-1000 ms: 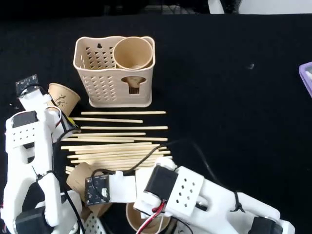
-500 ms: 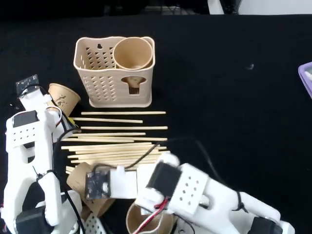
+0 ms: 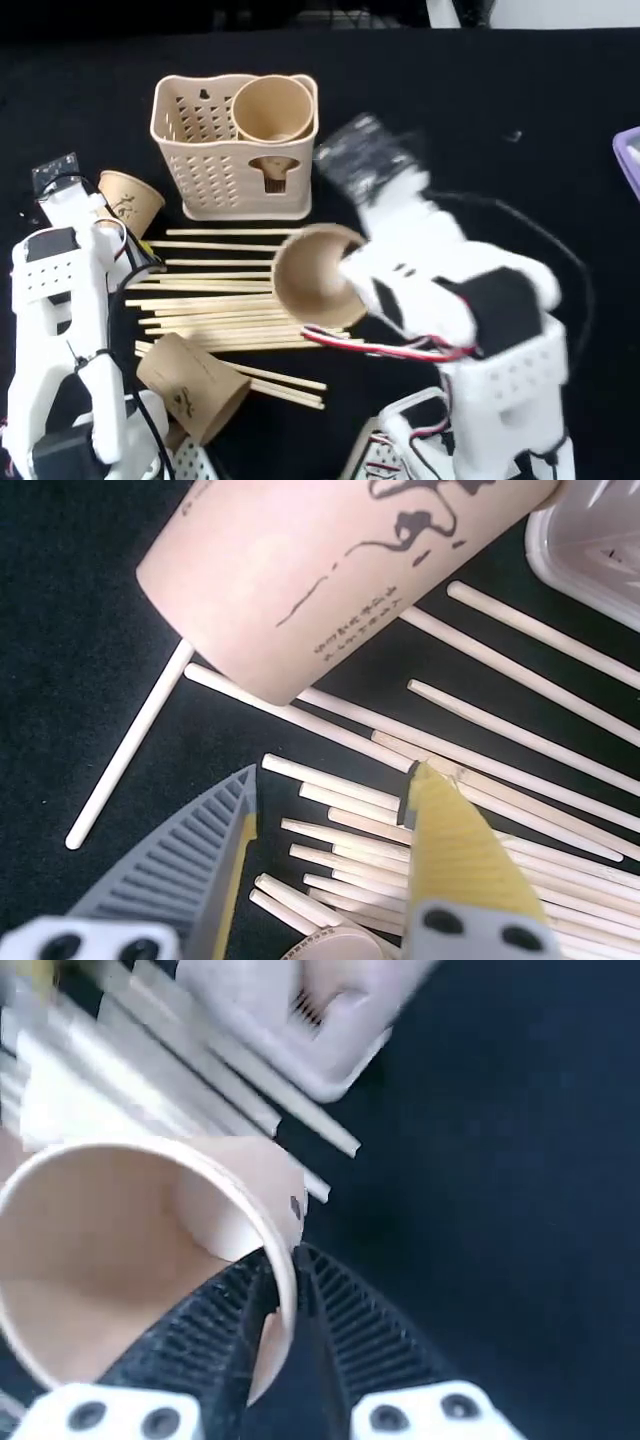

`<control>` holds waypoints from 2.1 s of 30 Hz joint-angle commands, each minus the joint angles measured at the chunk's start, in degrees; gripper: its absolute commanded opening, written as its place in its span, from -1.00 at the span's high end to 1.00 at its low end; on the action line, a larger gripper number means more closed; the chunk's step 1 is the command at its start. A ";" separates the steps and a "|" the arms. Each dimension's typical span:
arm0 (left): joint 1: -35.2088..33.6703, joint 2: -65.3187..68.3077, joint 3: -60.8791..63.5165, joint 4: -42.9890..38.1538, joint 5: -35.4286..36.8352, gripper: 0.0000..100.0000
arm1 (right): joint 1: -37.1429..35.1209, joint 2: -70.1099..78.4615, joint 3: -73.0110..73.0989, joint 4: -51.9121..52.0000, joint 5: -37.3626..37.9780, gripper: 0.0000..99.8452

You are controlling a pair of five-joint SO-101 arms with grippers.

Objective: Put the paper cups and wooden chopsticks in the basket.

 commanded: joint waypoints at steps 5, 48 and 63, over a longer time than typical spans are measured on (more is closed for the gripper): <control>0.13 -1.58 0.57 -0.70 0.35 0.52 | 0.88 0.40 -14.64 -8.18 -8.35 0.98; 0.13 -1.49 0.66 -0.62 0.35 0.52 | 0.88 48.48 -42.07 -23.38 -14.77 0.69; 0.13 -1.58 1.01 -0.70 0.35 0.52 | 9.14 48.22 -64.75 2.02 -13.80 0.53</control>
